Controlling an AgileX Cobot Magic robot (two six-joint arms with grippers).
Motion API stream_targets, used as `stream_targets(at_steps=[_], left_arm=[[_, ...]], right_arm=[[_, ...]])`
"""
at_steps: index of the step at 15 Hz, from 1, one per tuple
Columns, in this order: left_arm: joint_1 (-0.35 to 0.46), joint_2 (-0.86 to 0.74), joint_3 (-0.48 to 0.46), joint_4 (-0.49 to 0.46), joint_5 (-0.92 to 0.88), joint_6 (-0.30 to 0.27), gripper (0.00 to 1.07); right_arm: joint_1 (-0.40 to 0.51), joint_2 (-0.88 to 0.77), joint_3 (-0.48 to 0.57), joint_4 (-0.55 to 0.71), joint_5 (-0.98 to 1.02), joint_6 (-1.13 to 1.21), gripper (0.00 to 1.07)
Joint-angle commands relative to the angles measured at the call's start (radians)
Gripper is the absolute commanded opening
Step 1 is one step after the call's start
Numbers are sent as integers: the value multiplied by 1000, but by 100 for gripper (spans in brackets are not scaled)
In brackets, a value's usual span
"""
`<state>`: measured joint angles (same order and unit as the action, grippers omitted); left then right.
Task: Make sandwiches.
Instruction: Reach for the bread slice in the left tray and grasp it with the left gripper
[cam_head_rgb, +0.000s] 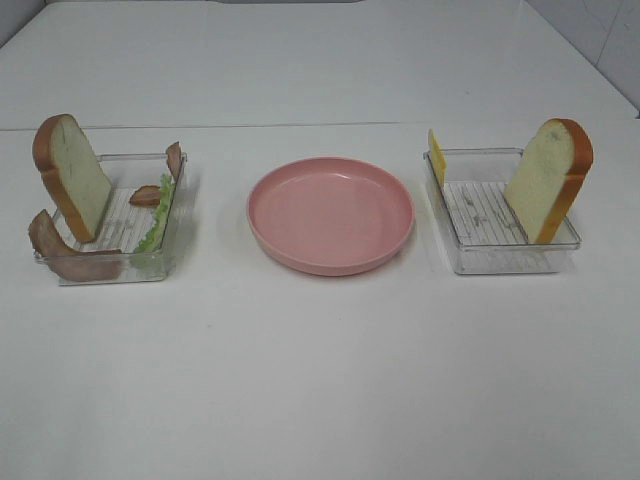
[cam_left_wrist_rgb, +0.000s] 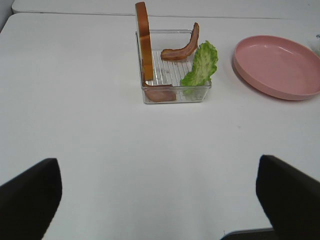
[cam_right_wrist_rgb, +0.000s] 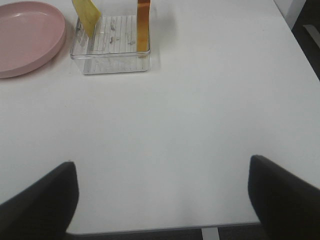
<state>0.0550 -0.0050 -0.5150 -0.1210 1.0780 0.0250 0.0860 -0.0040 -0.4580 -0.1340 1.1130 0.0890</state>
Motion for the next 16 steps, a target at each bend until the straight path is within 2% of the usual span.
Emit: stream_targets(at_steps=[1,10,16], left_arm=[[-2,-17,0,-10,-9,-3,102],[-2,-4,-3,-11,-13,-3,102],[-5,397,-146,-12,-196,18,102]], right_arm=[[-4,-30,-1,2,-2,-10,90],[-4,-30,-1,2,-2,-10,90],[-4,-30,-1,2,-2,-10,90]])
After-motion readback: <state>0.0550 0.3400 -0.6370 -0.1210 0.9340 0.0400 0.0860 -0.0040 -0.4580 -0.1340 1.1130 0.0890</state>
